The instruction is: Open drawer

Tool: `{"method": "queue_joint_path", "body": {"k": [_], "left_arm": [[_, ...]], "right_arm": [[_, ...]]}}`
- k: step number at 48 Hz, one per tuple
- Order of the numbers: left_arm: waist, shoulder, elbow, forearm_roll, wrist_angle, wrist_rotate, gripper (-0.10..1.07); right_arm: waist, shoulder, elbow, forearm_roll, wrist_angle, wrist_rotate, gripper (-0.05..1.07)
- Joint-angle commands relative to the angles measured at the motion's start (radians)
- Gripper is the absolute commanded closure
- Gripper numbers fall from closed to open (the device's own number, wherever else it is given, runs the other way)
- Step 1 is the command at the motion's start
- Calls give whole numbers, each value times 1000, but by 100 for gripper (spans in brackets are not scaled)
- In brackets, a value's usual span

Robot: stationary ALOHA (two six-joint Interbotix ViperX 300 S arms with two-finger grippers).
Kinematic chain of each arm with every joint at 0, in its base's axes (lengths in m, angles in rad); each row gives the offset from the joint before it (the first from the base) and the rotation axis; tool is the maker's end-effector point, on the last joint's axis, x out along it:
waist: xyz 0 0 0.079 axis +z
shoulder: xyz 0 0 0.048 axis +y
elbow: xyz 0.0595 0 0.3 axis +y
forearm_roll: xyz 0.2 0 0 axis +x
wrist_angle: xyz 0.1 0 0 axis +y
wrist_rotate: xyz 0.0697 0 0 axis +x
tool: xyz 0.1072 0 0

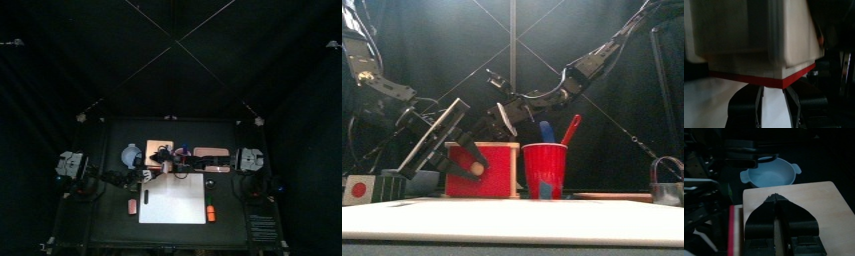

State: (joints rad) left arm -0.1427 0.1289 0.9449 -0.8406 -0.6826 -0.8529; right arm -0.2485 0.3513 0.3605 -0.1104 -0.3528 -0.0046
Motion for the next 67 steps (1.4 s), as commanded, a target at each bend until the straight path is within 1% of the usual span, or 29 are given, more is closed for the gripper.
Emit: {"method": "queue_joint_path", "body": {"k": [1, 9, 18, 32, 40, 50, 55, 67], "left_arm": [[-29, -28, -9, 11, 0, 0, 43], [-48, -31, -14, 9, 2, 0, 43], [-81, -31, -11, 8, 6, -2, 43], [-132, -20, -2, 8, 31, 0, 43], [-147, -11, -3, 8, 34, -2, 43], [-149, -6, -14, 8, 34, 0, 43], [-150, -3, -20, 8, 51, 0, 43], [-164, 35, -38, 9, 75, 0, 43]], "right_arm": [[-12, 0, -2, -8, 37, -5, 99], [-35, 0, -14, -37, 61, -2, 99], [-38, 6, -23, -43, 89, -3, 99], [-37, 17, -25, -44, 92, -3, 99], [-37, 17, -23, -44, 92, -2, 99], [-37, 17, -23, -44, 104, -2, 99], [-37, 17, -25, -44, 106, -2, 99], [-37, 17, -25, -44, 118, -3, 99]]}}
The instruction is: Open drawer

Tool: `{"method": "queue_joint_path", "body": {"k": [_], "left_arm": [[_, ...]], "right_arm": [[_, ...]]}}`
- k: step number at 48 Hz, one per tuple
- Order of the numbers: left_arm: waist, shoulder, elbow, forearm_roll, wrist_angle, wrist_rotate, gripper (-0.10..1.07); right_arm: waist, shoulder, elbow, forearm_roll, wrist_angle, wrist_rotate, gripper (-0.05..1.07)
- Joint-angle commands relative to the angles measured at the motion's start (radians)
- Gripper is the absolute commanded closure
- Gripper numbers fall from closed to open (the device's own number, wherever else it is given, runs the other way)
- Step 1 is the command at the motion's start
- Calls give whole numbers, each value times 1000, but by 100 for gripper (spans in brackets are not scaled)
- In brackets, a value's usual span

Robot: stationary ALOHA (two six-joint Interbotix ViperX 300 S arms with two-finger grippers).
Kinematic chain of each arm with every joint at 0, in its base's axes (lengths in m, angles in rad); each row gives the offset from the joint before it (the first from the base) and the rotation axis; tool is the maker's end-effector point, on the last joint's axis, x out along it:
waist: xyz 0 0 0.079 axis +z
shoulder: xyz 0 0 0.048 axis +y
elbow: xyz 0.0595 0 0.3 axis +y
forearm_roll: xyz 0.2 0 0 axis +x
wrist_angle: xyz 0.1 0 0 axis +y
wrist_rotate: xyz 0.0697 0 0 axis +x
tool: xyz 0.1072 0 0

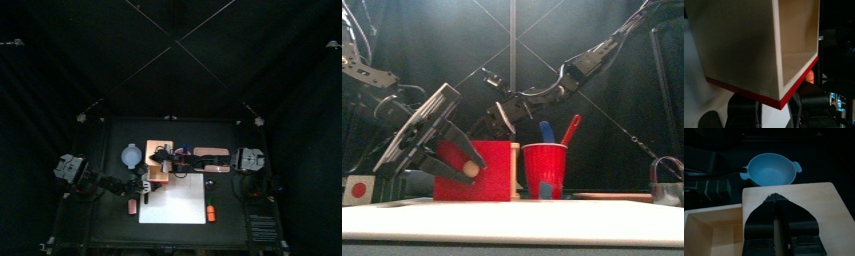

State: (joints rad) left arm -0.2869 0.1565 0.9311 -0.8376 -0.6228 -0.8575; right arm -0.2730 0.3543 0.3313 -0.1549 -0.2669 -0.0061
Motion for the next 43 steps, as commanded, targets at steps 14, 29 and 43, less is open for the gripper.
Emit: {"method": "queue_joint_path", "body": {"k": [14, 29, 43], "left_arm": [[-48, 3, -11, 3, 63, 5, 43], [-58, -11, -11, 5, 67, 5, 43], [-49, 0, -23, 2, 67, 5, 43]], "right_arm": [[-11, 12, 5, 0, 38, 0, 99], [-6, 14, 5, 0, 38, 0, 99], [-6, 14, 5, 0, 38, 0, 99]]}}
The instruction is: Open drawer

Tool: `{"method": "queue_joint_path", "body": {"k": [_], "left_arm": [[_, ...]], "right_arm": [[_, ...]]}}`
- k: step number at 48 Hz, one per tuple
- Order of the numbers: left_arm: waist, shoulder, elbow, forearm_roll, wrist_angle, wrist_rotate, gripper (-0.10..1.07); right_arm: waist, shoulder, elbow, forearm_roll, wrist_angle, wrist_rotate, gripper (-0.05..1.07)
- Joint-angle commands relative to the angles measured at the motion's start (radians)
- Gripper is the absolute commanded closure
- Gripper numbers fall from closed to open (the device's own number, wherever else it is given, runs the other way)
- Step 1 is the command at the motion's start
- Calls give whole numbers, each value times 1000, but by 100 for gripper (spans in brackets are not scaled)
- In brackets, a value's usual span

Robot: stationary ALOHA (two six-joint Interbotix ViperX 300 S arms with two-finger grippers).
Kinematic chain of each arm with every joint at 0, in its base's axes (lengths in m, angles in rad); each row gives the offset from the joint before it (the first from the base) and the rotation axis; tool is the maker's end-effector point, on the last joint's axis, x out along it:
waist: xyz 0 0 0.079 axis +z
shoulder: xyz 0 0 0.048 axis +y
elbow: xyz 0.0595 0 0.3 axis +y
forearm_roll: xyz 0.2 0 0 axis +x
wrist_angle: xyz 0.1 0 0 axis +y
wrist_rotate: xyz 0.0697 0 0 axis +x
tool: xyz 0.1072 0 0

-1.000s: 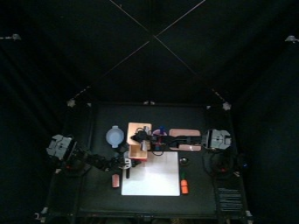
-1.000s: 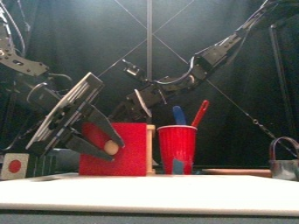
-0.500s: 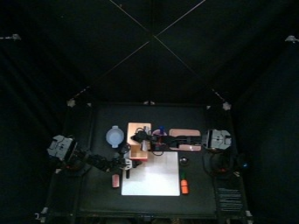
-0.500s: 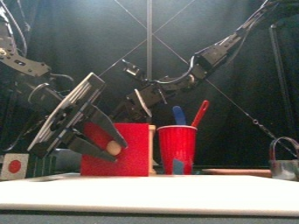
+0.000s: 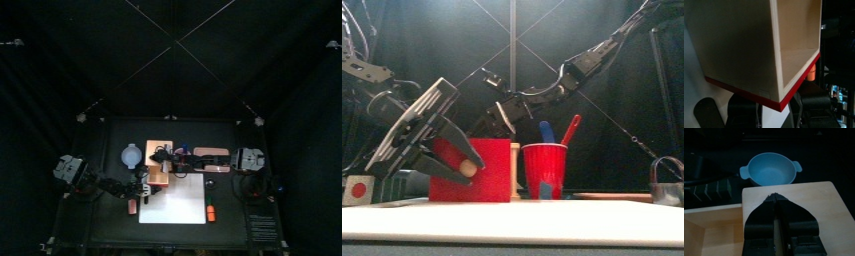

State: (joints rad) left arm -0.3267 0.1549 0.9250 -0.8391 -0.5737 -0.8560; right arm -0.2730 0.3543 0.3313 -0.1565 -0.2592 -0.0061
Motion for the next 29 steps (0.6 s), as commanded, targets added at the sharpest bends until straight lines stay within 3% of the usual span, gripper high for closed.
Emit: {"method": "queue_joint_path", "body": {"k": [1, 29], "left_arm": [[-11, 2, -17, 3, 18, 3, 43], [-6, 3, 5, 5, 31, 8, 37]], "right_arm": [[-5, 14, 5, 2, 31, 0, 99], [-3, 14, -3, 0, 31, -2, 99]]}}
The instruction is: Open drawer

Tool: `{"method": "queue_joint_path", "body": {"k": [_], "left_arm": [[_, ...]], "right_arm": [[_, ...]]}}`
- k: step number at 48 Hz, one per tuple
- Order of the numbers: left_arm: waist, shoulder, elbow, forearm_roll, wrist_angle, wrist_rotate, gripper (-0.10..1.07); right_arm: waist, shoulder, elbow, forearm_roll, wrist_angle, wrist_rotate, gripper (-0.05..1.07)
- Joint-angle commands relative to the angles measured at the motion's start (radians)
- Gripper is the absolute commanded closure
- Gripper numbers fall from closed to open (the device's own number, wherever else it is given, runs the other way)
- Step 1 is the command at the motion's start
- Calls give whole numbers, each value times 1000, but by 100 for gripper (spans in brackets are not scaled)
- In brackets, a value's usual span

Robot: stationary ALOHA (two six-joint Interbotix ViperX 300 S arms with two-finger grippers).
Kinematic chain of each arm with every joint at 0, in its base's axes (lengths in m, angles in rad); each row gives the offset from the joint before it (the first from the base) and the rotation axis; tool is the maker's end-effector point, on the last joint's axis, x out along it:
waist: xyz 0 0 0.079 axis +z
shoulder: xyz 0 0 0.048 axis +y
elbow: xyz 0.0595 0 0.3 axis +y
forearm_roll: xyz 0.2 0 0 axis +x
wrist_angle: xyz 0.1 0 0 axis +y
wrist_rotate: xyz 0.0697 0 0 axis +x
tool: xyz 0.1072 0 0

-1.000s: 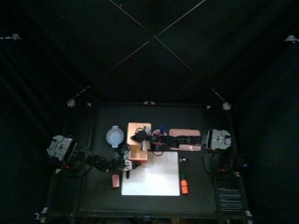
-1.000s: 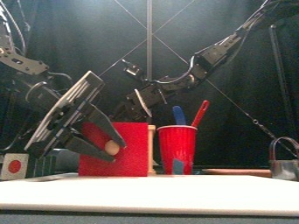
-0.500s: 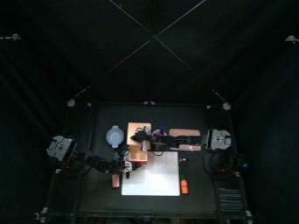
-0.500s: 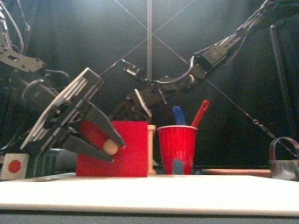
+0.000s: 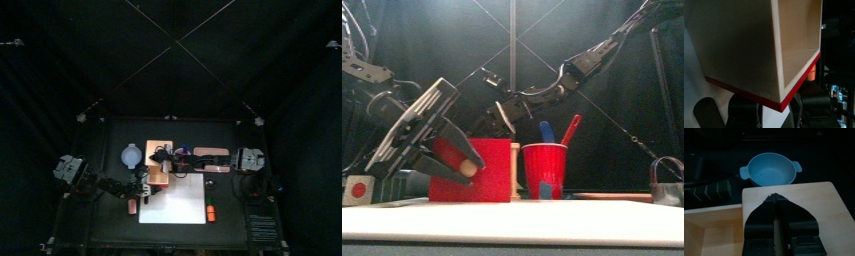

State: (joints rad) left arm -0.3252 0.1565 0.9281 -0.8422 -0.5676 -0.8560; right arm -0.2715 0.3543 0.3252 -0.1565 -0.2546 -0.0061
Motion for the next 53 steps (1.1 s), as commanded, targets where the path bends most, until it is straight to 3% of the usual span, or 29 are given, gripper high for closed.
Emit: {"method": "queue_joint_path", "body": {"k": [1, 20, 46, 53], "left_arm": [[-8, 2, 0, 6, 25, 8, 36], [35, -6, 0, 17, 25, 8, 26], [41, -14, -9, 17, 18, 8, 25], [44, -14, -12, 17, 18, 8, 19]], "right_arm": [[-6, 14, 3, 2, 26, -2, 99], [3, 9, -9, -14, 35, -2, 99], [6, 9, -14, -29, 60, 0, 99], [6, 8, -12, -29, 60, 0, 99]]}}
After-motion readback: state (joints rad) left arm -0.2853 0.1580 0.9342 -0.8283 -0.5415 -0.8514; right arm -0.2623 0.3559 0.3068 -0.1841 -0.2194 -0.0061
